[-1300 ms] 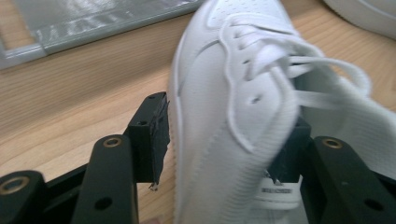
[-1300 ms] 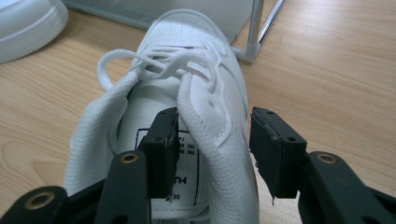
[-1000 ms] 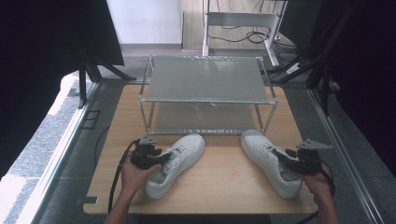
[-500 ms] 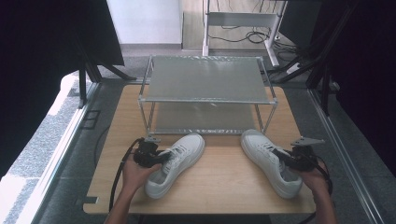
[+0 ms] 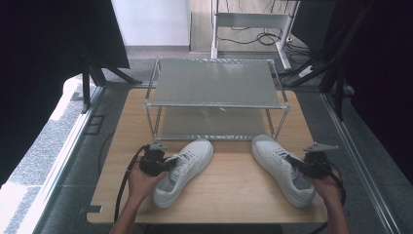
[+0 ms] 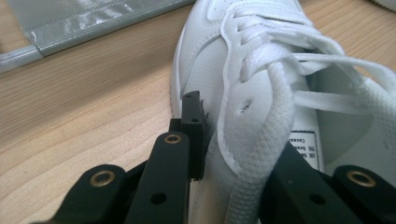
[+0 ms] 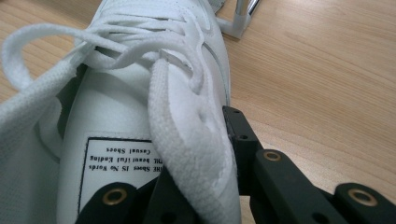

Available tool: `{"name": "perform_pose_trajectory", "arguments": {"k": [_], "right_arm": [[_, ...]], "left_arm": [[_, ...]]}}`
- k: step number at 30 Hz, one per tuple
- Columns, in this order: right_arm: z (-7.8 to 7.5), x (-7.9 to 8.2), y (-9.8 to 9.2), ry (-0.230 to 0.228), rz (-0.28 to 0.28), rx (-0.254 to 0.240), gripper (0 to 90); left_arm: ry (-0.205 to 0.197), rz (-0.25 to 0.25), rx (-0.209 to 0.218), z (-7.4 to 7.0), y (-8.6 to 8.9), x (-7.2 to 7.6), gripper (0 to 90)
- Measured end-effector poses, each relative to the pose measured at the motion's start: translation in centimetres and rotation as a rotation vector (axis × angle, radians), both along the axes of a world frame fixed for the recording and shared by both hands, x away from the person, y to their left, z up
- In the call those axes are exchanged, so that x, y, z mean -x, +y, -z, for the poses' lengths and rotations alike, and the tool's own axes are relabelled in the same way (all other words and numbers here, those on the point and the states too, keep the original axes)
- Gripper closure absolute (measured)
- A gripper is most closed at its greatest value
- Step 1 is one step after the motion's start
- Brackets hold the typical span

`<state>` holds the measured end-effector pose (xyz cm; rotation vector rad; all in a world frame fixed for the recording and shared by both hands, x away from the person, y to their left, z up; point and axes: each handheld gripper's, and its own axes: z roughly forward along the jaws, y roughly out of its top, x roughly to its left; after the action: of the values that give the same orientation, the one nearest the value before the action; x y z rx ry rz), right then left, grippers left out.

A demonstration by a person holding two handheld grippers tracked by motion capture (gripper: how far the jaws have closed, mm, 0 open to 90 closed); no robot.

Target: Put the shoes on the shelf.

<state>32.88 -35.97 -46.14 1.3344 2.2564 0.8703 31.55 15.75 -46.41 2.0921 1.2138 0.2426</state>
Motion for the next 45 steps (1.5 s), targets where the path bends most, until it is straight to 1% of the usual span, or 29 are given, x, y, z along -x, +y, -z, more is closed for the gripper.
{"name": "perform_pose_trajectory", "arguments": {"k": [2,3,4,5,7,9,13,17,19,21,24,26,28,32,34,40,45], "right_arm": [[0.0,0.0,-0.1,0.002,0.004,-0.014,84.5],[0.0,0.0,-0.1,0.002,0.008,-0.025,84.5],[0.0,0.0,-0.2,0.004,0.017,-0.041,84.5],[0.0,0.0,-0.3,0.004,0.028,-0.062,84.4],[0.0,0.1,-0.4,0.002,0.039,-0.076,84.4],[0.1,0.2,-0.7,0.001,0.055,-0.101,84.4],[0.2,0.5,-1.1,-0.006,0.07,-0.142,84.4],[0.0,1.0,-1.3,-0.021,0.066,-0.176,84.3],[-0.1,1.2,-1.4,-0.029,0.068,-0.206,84.3],[-0.1,1.5,-1.4,-0.041,0.071,-0.244,84.3],[-0.4,1.8,-1.4,-0.054,0.062,-0.3,84.4],[-0.6,2.0,-1.4,-0.069,0.056,-0.336,84.4],[-0.8,2.2,-1.4,-0.076,0.047,-0.372,84.4],[-0.9,2.2,-1.2,-0.083,0.042,-0.468,84.4],[-1.0,2.2,-1.0,-0.087,0.036,-0.5,84.4],[-1.4,2.5,-0.6,-0.1,0.017,-0.56,84.7],[-1.9,2.7,-0.1,-0.109,-0.001,-0.598,84.8]], "left_arm": [[-0.004,0.003,0.011,0.0,0.1,0.0,80.9],[-0.003,0.002,0.026,0.0,0.2,0.0,80.9],[-0.003,0.002,0.026,0.0,0.2,0.0,80.9],[0.002,-0.001,0.059,0.1,0.4,0.0,80.9],[0.006,0.001,0.089,0.1,0.7,0.0,80.9],[0.008,-0.001,0.122,0.1,0.9,0.0,81.0],[-0.012,-0.001,0.183,-0.3,1.4,0.2,81.4],[-0.035,-0.003,0.25,-0.9,2.0,0.5,81.4],[-0.045,-0.008,0.286,-1.2,2.4,0.6,81.4],[-0.063,-0.02,0.326,-1.4,2.7,0.8,81.3],[-0.092,-0.041,0.368,-1.8,3.2,1.1,81.3],[-0.104,-0.048,0.396,-2.0,3.4,1.2,81.3],[-0.109,-0.049,0.424,-2.1,3.6,1.3,81.3],[-0.102,-0.043,0.489,-2.3,3.9,1.4,81.3],[-0.104,-0.042,0.509,-2.4,4.0,1.5,81.4],[-0.116,-0.031,0.531,-3.0,4.2,1.8,81.4],[-0.125,-0.033,0.562,-3.4,4.4,2.0,81.5]]}}
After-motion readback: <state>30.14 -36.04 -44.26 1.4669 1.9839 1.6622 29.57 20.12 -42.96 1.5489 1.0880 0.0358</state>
